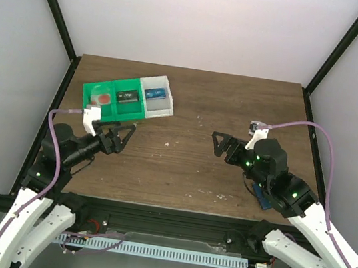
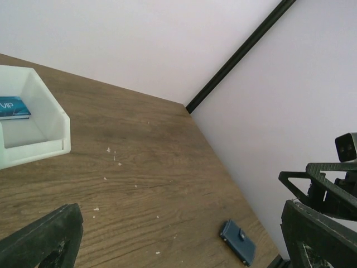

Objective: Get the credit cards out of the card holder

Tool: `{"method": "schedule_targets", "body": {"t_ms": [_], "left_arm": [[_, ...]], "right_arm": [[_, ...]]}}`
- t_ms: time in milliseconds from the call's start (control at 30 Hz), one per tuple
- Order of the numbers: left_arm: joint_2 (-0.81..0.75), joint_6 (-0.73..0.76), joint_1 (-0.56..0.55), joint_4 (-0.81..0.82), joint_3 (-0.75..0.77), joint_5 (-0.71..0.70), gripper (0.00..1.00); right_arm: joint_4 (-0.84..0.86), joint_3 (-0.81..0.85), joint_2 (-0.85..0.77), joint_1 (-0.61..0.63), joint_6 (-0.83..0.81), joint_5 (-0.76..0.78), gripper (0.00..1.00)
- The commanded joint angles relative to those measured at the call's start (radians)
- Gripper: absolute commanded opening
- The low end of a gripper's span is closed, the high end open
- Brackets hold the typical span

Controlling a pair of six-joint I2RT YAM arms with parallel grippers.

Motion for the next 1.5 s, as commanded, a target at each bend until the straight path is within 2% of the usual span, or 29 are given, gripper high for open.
{"method": "schedule_targets", "body": {"t_ms": [0, 200, 467, 633, 733, 833, 867, 1100, 1267, 1467], "left_arm": [[-0.025, -0.004, -0.005, 0.03, -0.011, -0.017, 0.99], [-0.024, 0.001, -0.006, 0.044, -0.026, -0.037, 1.0], [0.058, 0.039, -0.006, 0.096, -0.072, 0.011, 1.0], [0.132, 0.097, -0.006, 0.042, -0.032, -0.015, 1.0], [0.17, 0.149, -0.006, 0.003, -0.001, -0.035, 1.0], [0.17, 0.182, -0.006, -0.001, -0.009, -0.076, 1.0], [0.164, 0.182, -0.006, 0.005, -0.02, -0.095, 1.0], [0.123, 0.199, -0.006, 0.028, -0.052, -0.121, 1.0], [0.108, 0.201, -0.006, 0.026, -0.053, -0.116, 1.0], [0.086, 0.209, -0.006, 0.025, -0.053, -0.127, 1.0]], "right_arm": [[-0.013, -0.009, -0.005, -0.009, 0.02, 0.001, 1.0], [-0.007, -0.025, -0.001, -0.01, 0.035, 0.015, 1.0], [-0.122, -0.043, 0.096, -0.012, 0.178, 0.172, 1.0], [-0.104, -0.128, 0.108, -0.034, 0.237, 0.213, 0.78], [-0.133, -0.15, 0.135, -0.112, 0.261, 0.218, 0.61], [-0.142, -0.18, 0.15, -0.193, 0.299, 0.206, 0.39], [-0.145, -0.195, 0.149, -0.212, 0.319, 0.207, 0.36], [-0.218, -0.268, 0.16, -0.414, 0.435, 0.199, 0.36], [-0.216, -0.342, 0.153, -0.612, 0.438, 0.136, 0.38], [-0.19, -0.429, 0.139, -0.761, 0.439, 0.106, 0.37]]}}
